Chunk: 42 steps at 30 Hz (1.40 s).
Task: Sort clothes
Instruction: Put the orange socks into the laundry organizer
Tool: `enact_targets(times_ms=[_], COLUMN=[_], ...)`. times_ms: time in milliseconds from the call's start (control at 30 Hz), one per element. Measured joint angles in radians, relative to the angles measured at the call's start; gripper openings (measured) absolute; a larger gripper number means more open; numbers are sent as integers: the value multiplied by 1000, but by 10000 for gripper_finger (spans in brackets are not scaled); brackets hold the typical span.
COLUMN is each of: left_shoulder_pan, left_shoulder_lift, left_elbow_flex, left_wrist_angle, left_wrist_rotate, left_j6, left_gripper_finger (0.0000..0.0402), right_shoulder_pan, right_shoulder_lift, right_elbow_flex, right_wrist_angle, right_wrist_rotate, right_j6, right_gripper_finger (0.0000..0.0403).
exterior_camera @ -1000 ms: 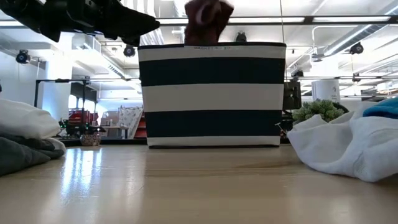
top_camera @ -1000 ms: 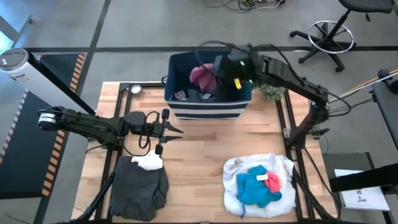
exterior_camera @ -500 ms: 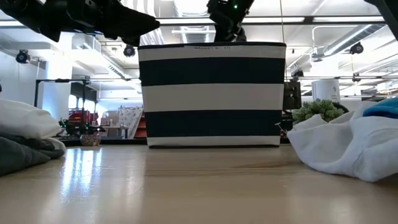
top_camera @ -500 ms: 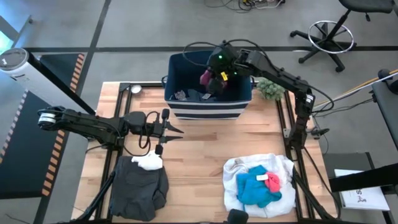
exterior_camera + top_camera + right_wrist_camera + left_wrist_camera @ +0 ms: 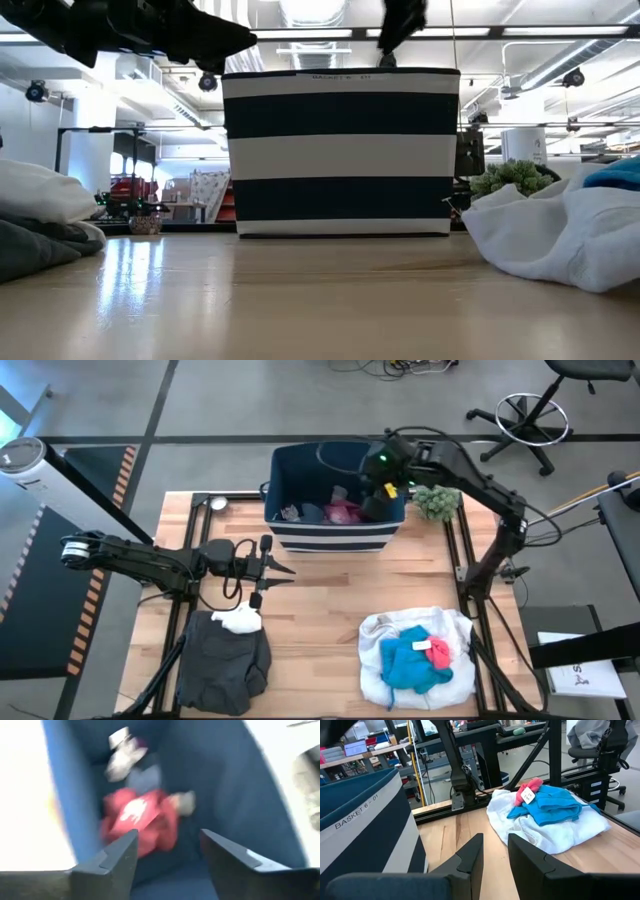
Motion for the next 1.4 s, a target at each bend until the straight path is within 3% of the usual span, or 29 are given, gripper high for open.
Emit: enact_targets(times_ms=[133, 267, 333, 500, 667, 867, 1067, 1200, 1400], left_shoulder_pan=[0, 1, 1, 1, 1, 1, 1, 1, 1], left_shoulder_lift=[0, 0, 0, 0, 0, 0, 0, 0, 0], left_elbow_flex=[0, 0, 0, 0, 0, 0, 0, 0, -1], left_wrist_angle=[-1, -6, -5, -5, -16, -18, -34, -34, -39], left_wrist_rotate=[0, 0, -12, -25, -25, -25, -25, -26, -26], left_j6=[-2, 7, 16, -1, -11, -22, -30, -30, -33], left_gripper_finger=[77, 77, 77, 77, 77, 77, 77, 77, 77], right_shoulder_pan=[88, 217, 279, 409, 525, 674, 833, 926, 1024], right_shoulder_lift=[-61, -113, -133, -181, -233, -295, -313, -299, -259], right_elbow_flex=[-1, -20, -40, -142, -357, -657, -865, -917, -929], right_wrist_angle=[-105, -172, -176, -178, -116, 51, 253, 377, 340], right_wrist_rotate=[-152, -153, -148, -148, -145, -153, -263, -279, -279], right_j6=[29, 70, 104, 218, 346, 523, 738, 837, 1016], right_gripper_finger=[113, 24, 8, 6, 2, 0, 3, 30, 115])
